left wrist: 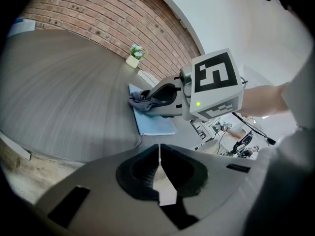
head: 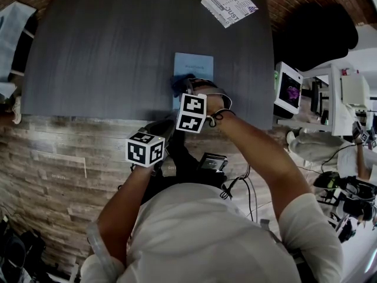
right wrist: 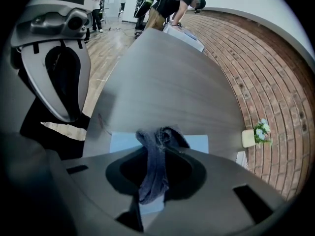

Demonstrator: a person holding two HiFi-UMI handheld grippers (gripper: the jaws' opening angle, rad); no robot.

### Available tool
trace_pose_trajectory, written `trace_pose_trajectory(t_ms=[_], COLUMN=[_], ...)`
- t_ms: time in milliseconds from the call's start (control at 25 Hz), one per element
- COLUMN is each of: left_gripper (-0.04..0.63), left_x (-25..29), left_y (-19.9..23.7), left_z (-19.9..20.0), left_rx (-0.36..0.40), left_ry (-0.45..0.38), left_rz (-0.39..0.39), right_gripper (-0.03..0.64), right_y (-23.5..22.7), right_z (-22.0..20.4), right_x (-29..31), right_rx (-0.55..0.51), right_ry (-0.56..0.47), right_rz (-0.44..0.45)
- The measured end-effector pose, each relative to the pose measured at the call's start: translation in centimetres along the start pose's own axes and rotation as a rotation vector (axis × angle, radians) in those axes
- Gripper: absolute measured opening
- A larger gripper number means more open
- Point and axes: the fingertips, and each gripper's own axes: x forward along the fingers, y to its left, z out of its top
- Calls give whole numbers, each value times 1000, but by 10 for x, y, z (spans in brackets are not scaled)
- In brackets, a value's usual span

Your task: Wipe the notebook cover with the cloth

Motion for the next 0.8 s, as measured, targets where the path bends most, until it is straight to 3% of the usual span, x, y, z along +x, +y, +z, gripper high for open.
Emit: trace_pose_trajectory(t_ms=[800], left_gripper=[11], left_x=[-9], left_y=[-7], left_z=[-10], left_rx=[11], left_ry=[4], left_rz=[-7], right_gripper=[83], right_y=[58], right_z=[8], right_x=[-21], right_rx=[0], right_ry=[-21], right_rz=[79])
